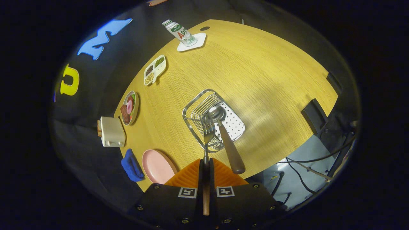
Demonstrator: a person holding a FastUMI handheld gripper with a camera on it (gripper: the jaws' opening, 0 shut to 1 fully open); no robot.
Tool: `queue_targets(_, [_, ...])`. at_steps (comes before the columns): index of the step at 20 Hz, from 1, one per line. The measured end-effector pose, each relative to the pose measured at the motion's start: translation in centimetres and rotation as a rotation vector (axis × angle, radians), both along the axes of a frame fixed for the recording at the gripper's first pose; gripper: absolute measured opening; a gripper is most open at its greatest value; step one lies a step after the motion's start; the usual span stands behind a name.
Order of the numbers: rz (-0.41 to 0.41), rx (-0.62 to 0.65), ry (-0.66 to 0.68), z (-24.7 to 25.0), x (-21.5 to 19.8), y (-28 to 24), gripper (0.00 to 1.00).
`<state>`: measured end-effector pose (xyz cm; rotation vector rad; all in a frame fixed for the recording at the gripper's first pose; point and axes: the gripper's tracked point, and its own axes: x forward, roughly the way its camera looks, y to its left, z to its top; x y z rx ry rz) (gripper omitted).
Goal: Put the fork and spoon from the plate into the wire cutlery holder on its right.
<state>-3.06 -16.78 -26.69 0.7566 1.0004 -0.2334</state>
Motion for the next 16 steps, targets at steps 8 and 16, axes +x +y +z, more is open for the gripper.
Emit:
queue_targets(8, [-0.068,0.032,-0.035,1.5,0.6,-1.4,0.14])
queue_targets(16, [-0.081,0.041,-0.081,3.1,0.9,-1.3,0.77])
